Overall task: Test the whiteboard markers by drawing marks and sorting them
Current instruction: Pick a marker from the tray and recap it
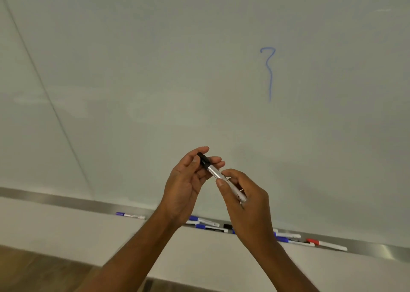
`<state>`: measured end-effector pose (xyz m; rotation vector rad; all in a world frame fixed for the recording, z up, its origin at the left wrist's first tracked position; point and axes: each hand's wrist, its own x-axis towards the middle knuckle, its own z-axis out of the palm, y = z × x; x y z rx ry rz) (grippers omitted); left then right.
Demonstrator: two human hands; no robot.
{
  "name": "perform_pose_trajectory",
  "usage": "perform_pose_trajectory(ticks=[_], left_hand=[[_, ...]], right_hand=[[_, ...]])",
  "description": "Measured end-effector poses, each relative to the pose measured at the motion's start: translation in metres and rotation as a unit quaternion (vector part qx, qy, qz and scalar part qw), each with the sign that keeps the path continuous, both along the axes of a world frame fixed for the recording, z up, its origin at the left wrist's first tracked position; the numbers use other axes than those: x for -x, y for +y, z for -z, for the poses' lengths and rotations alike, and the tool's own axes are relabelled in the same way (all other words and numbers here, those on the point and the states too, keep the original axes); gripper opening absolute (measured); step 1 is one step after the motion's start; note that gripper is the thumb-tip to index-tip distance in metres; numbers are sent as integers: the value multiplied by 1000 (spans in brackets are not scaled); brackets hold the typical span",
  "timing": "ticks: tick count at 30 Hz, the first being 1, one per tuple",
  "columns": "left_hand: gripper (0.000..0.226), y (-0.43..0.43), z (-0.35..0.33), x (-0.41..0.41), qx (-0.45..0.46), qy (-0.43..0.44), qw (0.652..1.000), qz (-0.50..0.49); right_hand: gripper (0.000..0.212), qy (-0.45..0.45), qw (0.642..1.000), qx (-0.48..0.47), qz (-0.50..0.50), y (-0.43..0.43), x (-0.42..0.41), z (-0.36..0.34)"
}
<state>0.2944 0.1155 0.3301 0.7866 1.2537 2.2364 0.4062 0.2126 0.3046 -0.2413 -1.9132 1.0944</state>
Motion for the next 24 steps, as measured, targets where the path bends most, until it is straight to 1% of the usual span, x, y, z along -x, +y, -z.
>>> perform_pose_trajectory(ticks=[2,5,6,10,12,15,19,22,24], left_hand=[[37,-24,13,2,32,39,999,-16],[37,-67,38,8,88,94,991,-44],[36,-84,48,11,106,109,987,-55],[32,-161,97,30,166,127,973,-99],[31,-202,124,40,211,146,956,-140],[36,-267,166,52,316,207,908,-184],[44,-344,218,61,447,297,820,-197],[50,-384,260,65,496,339,770,-215],[51,-403,290,65,519,349,749,-219]], right_hand=[[16,-46,999,-7,5,-18,0,12],[22,-116,993,-26,19,-55,4,31],[20,-134,990,-35,23,-70,6,39],[13,-171,983,-45,39,-142,18,80],[12,-190,979,-49,52,-178,27,107],[11,-227,970,-73,54,-224,39,150],[9,-280,954,-107,29,-271,50,209],[11,-315,939,-138,3,-296,56,245],[10,-334,930,-156,-2,-311,60,267]])
